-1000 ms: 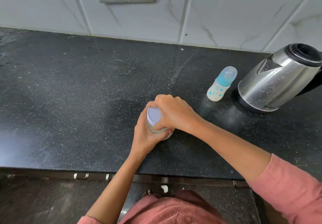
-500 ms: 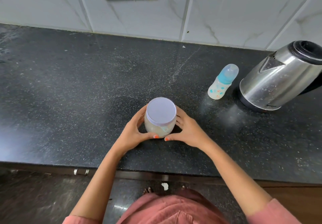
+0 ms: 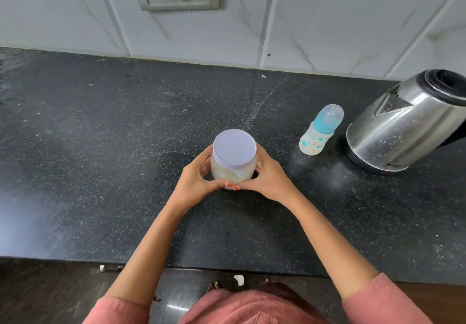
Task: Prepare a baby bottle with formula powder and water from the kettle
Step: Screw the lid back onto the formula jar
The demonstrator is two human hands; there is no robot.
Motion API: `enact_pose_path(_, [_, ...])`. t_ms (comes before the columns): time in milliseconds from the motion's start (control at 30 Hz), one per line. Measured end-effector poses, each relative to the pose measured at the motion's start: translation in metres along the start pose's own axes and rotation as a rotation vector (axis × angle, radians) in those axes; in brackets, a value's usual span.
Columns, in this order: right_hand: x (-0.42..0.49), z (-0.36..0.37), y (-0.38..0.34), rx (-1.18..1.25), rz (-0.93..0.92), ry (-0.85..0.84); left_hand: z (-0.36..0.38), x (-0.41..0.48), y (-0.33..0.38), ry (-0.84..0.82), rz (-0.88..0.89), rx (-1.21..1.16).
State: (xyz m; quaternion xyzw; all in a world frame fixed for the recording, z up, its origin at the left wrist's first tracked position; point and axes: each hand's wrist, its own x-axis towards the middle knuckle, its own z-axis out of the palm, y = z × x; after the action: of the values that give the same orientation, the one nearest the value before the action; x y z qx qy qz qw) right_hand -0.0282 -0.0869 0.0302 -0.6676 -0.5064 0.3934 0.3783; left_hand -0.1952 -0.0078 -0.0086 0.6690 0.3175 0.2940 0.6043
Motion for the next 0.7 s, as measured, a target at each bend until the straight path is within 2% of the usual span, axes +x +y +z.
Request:
enact_pose_path(333, [0.077, -0.031, 0.008, 0.008, 0.068, 0.063, 0.002, 0.081, 0.002, 0.032, -0.02, -0.043])
enact_pose_path(700, [0.096, -0.04, 0.017, 0.008, 0.096, 0.074, 0.007, 0.106, -0.004, 0.029, -0.041, -0.023])
